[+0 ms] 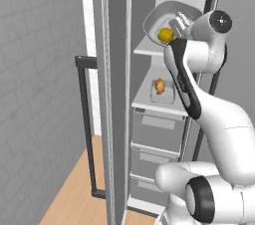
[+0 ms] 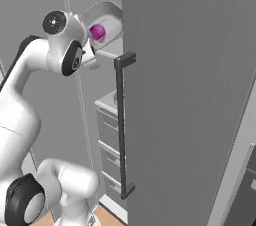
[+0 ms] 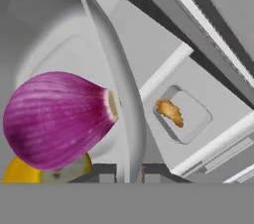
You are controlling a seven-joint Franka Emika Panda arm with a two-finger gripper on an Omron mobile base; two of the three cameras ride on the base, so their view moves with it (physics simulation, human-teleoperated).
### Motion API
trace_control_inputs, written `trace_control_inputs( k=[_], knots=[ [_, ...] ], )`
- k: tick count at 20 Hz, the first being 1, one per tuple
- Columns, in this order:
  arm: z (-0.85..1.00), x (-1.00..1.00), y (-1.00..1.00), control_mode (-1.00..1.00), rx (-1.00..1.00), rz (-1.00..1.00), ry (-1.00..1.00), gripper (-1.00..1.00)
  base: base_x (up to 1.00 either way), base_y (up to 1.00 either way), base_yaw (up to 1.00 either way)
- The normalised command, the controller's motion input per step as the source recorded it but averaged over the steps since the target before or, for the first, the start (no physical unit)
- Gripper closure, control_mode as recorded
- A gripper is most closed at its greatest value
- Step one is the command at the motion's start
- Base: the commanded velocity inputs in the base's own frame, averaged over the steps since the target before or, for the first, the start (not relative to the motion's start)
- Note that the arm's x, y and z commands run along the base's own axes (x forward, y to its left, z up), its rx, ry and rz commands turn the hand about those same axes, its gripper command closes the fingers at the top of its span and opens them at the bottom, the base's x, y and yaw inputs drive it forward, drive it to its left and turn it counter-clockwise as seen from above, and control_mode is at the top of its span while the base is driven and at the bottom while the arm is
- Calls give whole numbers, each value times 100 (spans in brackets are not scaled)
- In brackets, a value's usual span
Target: Take the meat container that has the chicken drumstick and place it on the second highest rack of the freezer. Then take the vegetable container that has the lemon and onion and place it on the highest rack of the freezer.
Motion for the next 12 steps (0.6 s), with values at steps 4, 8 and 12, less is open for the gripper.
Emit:
trace_control_inputs(
  k=[4,8,12],
  knots=[
    [0,100,-7,-100,7,-18,15,100,0,0,0],
    [-4,100,-19,-100,9,-14,19,100,0,0,0],
    [-10,95,-24,-100,6,-12,13,100,0,0,0]
  ],
)
